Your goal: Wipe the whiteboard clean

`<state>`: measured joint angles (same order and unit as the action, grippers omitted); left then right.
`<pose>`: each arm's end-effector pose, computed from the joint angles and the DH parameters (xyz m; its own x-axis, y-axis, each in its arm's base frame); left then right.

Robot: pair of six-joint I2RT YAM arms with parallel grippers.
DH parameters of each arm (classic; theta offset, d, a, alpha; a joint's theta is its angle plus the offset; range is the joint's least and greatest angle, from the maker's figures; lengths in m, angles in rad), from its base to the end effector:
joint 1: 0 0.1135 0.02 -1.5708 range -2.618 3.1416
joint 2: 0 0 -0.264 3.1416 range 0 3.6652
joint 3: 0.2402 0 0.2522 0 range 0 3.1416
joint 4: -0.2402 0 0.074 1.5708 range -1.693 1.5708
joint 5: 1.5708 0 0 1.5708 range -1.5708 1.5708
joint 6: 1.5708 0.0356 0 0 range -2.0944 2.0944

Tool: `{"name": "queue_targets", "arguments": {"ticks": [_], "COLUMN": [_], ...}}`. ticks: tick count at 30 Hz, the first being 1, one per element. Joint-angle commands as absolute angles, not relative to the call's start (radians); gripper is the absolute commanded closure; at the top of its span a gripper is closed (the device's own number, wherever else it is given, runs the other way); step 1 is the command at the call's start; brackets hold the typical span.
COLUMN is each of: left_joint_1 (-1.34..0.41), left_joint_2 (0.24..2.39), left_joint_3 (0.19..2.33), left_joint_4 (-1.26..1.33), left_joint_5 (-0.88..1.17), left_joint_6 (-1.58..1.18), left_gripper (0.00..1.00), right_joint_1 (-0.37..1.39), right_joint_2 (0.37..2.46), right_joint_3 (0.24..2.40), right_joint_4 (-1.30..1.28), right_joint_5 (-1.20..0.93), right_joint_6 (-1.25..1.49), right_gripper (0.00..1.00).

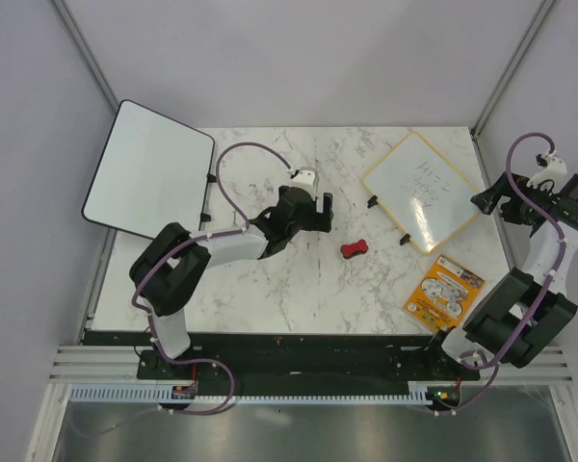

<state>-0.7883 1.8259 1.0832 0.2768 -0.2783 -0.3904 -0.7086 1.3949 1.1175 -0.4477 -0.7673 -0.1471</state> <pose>0.2920 -0.2798 0.1989 -0.4865 -0.0296 -0.8732 0.3500 0.9091 -0.2259 0.2442 -0.1767 0.2980 -0.5090 0.2973 -0.8078 -0.0007 0.9383 0.3457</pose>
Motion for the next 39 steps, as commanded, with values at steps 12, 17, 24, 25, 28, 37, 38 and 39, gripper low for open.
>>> {"name": "queue_targets", "arguments": {"ticks": [12,17,24,25,28,37,38,39], "left_joint_1": [-0.79,-0.816,-0.876,-0.883,-0.902,-0.914,-0.914,-0.914], "left_joint_2": [1.962,2.003,2.14,2.157,2.189,2.25,2.261,2.264], "left_joint_3": [1.451,1.483,1.664,1.673,1.698,1.77,1.776,1.779], "left_joint_4": [-0.167,-0.245,-0.423,-0.428,-0.437,-0.453,-0.453,-0.453], "left_joint_5": [0.389,0.469,0.407,0.396,0.361,0.244,0.232,0.219], "left_joint_6": [0.248,0.336,0.376,0.374,0.367,0.327,0.324,0.322], "left_gripper": [0.05,0.09,0.2,0.21,0.25,0.38,0.41,0.43], "right_joint_1": [-0.776,-0.798,-0.813,-0.813,-0.822,-0.847,-0.848,-0.85], "right_joint_2": [1.424,1.434,1.459,1.462,1.462,1.483,1.483,1.488], "right_joint_3": [1.131,1.124,1.129,1.129,1.127,1.129,1.129,1.129], "right_joint_4": [-0.456,-0.456,-0.486,-0.492,-0.502,-0.54,-0.543,-0.551], "right_joint_5": [-0.896,-0.917,-0.95,-0.951,-0.953,-0.976,-0.977,-0.979], "right_joint_6": [-0.193,-0.209,-0.238,-0.241,-0.259,-0.301,-0.304,-0.308], "right_gripper": [0.02,0.02,0.02,0.02,0.02,0.02,0.02,0.02]}}
